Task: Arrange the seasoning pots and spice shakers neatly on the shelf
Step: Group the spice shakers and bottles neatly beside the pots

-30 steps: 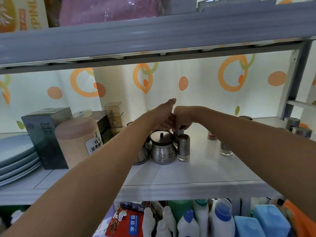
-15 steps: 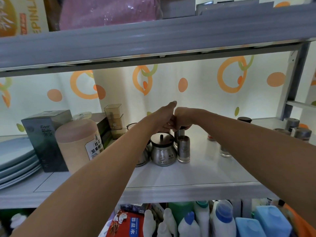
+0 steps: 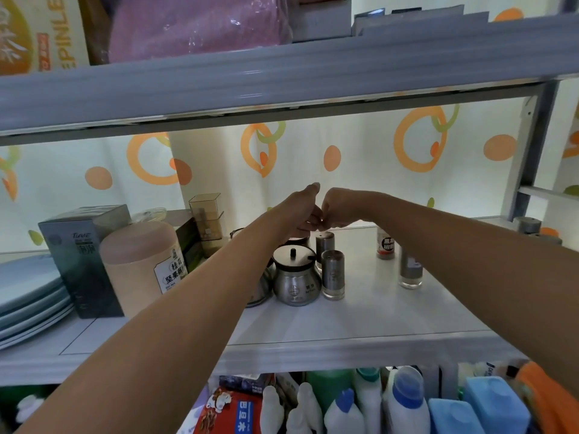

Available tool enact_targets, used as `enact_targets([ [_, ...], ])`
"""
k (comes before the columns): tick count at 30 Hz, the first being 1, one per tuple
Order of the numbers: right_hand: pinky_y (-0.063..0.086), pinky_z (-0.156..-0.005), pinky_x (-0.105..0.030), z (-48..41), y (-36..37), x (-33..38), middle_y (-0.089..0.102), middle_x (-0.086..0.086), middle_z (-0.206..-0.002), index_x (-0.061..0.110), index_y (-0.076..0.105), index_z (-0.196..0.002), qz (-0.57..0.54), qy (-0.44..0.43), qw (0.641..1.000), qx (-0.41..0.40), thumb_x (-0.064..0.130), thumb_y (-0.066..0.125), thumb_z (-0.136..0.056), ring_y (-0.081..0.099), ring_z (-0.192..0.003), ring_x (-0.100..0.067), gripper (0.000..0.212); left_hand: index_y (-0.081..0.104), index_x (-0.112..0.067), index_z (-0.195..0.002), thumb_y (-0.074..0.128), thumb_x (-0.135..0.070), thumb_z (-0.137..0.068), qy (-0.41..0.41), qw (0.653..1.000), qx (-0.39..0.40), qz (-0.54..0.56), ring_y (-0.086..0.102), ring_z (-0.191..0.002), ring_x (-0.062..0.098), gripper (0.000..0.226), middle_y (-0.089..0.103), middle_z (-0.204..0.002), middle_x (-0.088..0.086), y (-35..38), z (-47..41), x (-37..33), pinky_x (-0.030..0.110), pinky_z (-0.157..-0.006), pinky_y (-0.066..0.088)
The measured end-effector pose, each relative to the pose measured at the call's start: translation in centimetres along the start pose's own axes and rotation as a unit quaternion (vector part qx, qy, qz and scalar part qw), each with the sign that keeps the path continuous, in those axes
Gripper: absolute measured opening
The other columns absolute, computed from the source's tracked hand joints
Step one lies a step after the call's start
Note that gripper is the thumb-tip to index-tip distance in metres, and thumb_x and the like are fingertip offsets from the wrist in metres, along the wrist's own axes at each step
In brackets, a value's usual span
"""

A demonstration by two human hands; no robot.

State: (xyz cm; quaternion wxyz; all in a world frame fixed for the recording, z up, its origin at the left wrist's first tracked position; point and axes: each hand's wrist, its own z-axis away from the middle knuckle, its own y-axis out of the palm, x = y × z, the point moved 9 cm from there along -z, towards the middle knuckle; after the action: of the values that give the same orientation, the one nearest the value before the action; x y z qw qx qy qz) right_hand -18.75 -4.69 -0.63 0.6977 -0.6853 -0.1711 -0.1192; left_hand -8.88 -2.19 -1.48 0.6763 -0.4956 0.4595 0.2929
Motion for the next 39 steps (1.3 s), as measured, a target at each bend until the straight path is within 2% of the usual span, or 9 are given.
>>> enact_targets([
  [7,0.043,-0.058,-0.017,5.8,-6.0,-0.7,0.059,-0.011,-0.067,-0.005,0.069,-0.076,-0.071,-0.029,0.995,-0.063,-0.003,0.061,-0.081,0.052,-0.059,-0.016,0.009,0.063,-0.006,-0.109,0.028,-0.046,-0.101,0.090,0.994,-0.020,0.066,0.063,-0.111,0.023,0.053,0.069,-0.114,0.013,2.3,2.3,-5.0,0.035,-0.099,0.047],
  [10,0.056,-0.080,-0.029,9.0,-7.5,-2.6,0.068,-0.029,-0.088,-0.006,0.073,-0.097,-0.169,-0.049,0.978,-0.110,-0.001,0.065,-0.084,0.064,-0.078,-0.026,0.016,0.066,-0.008,-0.102,0.032,-0.040,-0.101,0.116,0.981,-0.031,0.154,0.065,-0.104,0.020,0.047,0.072,-0.103,0.010,4.2,4.1,-6.0,0.033,-0.097,0.047],
  [14,0.054,-0.097,-0.042,14.5,-5.8,-6.7,0.074,-0.016,-0.102,0.006,0.072,-0.108,-0.307,-0.035,0.929,-0.203,0.005,0.066,-0.087,0.070,-0.099,-0.029,0.021,0.069,-0.016,-0.083,0.037,-0.035,-0.101,0.125,0.958,-0.010,0.259,0.066,-0.080,0.009,0.041,0.072,-0.078,-0.003,8.5,6.4,-4.1,0.024,-0.079,0.048],
  [19,0.048,-0.103,-0.039,20.0,0.7,-14.4,0.071,-0.002,-0.115,0.007,0.058,-0.131,-0.417,0.064,0.854,-0.303,0.001,0.055,-0.092,0.066,-0.109,-0.014,0.040,0.072,-0.035,-0.062,0.046,-0.040,-0.088,0.124,0.954,-0.047,0.267,0.054,-0.089,0.011,0.037,0.061,-0.080,-0.012,13.2,8.3,2.5,0.026,-0.083,0.040],
  [23,0.042,-0.110,-0.041,20.7,3.8,-16.9,0.064,-0.006,-0.129,0.007,0.048,-0.140,-0.443,0.110,0.835,-0.308,-0.006,0.049,-0.092,0.061,-0.117,-0.013,0.050,0.069,-0.017,-0.102,0.046,-0.027,-0.092,0.080,0.961,-0.065,0.257,0.059,-0.111,0.031,0.026,0.068,-0.106,0.011,14.6,8.0,4.8,0.040,-0.096,0.045],
  [25,0.040,-0.111,-0.040,20.1,4.3,-16.8,0.060,-0.005,-0.135,0.008,0.045,-0.143,-0.437,0.118,0.840,-0.300,-0.005,0.049,-0.092,0.057,-0.121,-0.013,0.053,0.052,0.003,-0.124,0.043,-0.020,-0.094,0.064,0.973,-0.065,0.212,0.044,-0.125,0.045,0.039,0.050,-0.131,0.028,15.1,7.7,4.7,0.053,-0.107,0.037],
  [31,0.039,-0.112,-0.038,18.0,4.5,-17.0,0.053,-0.008,-0.144,0.007,0.038,-0.147,-0.424,0.138,0.856,-0.262,-0.007,0.047,-0.091,0.051,-0.130,-0.017,0.058,0.060,-0.012,-0.085,0.036,-0.010,-0.095,0.070,0.980,-0.045,0.181,0.046,-0.067,0.012,0.026,0.051,-0.071,0.001,16.6,7.3,3.8,0.030,-0.064,0.039],
  [34,0.041,-0.108,-0.032,17.5,4.5,-16.7,0.052,-0.007,-0.144,0.007,0.039,-0.147,-0.419,0.138,0.863,-0.246,-0.006,0.047,-0.091,0.050,-0.130,-0.017,0.058,0.066,-0.019,-0.108,0.035,-0.016,-0.097,0.077,0.981,-0.021,0.178,0.055,-0.088,0.009,0.033,0.066,-0.101,0.000,17.4,6.7,3.6,0.024,-0.074,0.042],
  [39,0.043,-0.072,-0.007,17.5,4.8,-15.2,0.062,0.002,-0.116,0.008,0.050,-0.139,-0.417,0.113,0.872,-0.231,-0.011,0.043,-0.089,0.056,-0.104,-0.005,0.054,0.058,-0.019,-0.131,0.034,-0.016,-0.099,0.092,0.980,-0.004,0.178,0.054,-0.099,0.001,0.040,0.062,-0.118,-0.003,17.7,6.7,2.9,0.017,-0.083,0.039],
])
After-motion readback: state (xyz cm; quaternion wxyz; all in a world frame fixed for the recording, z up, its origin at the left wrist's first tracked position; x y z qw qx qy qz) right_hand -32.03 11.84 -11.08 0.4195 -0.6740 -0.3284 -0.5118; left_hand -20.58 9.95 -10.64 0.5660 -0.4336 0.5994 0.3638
